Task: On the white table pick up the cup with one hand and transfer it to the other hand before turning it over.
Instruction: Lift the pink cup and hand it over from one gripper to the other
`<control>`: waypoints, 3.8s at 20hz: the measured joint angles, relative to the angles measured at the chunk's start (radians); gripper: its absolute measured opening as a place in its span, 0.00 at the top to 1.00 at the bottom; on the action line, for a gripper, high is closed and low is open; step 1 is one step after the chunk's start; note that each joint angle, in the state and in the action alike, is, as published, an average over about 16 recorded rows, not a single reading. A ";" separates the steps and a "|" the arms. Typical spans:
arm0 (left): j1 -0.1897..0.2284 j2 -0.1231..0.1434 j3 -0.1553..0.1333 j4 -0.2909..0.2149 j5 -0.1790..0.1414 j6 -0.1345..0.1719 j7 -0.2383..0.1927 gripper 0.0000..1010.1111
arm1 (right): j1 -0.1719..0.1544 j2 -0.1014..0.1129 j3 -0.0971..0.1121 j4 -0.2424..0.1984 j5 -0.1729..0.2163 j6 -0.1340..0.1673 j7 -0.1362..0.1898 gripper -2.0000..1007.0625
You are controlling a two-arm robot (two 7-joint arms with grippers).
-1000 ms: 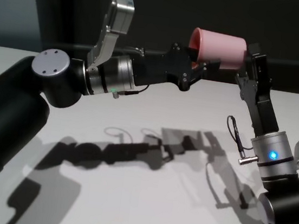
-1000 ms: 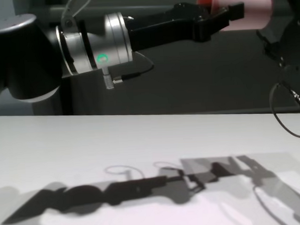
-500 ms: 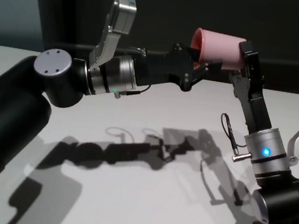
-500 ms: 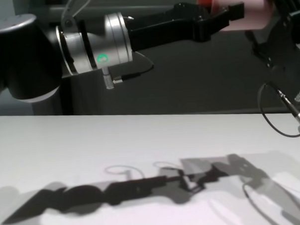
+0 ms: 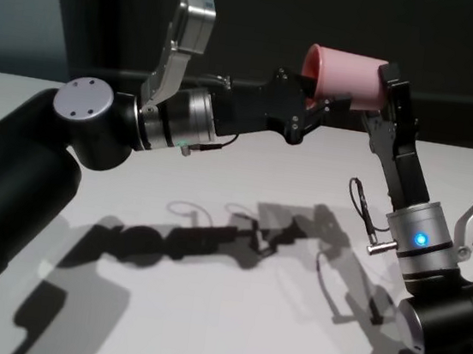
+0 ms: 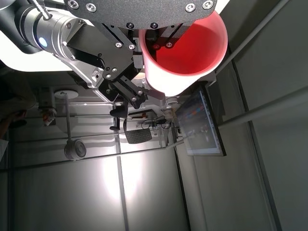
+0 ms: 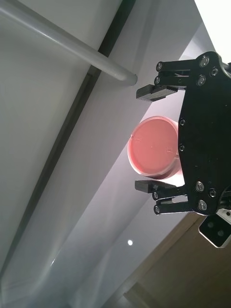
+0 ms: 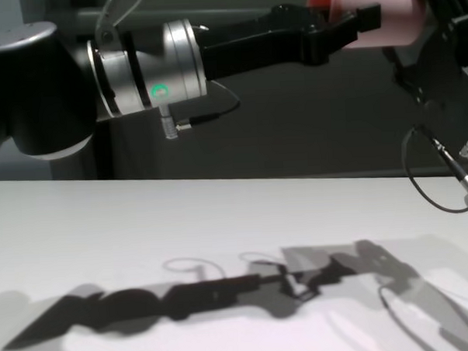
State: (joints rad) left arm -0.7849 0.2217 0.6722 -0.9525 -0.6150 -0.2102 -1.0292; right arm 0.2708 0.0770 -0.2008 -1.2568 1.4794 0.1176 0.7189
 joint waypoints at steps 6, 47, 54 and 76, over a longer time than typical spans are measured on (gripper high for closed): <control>0.000 0.000 0.000 0.000 0.000 0.000 0.000 0.95 | 0.008 0.003 -0.013 0.010 0.021 0.004 0.008 0.01; 0.000 0.000 0.000 0.000 0.000 0.000 0.000 0.95 | 0.028 0.036 -0.086 0.019 0.093 -0.029 0.021 0.03; 0.000 0.000 0.000 0.000 0.000 0.000 0.000 0.95 | 0.028 0.037 -0.086 0.018 0.092 -0.030 0.020 0.13; 0.000 0.000 0.000 0.000 0.000 0.000 0.000 0.95 | 0.027 0.035 -0.083 0.018 0.092 -0.027 0.019 0.25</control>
State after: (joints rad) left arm -0.7849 0.2217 0.6722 -0.9523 -0.6150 -0.2100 -1.0292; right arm 0.2982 0.1124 -0.2839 -1.2389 1.5710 0.0910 0.7382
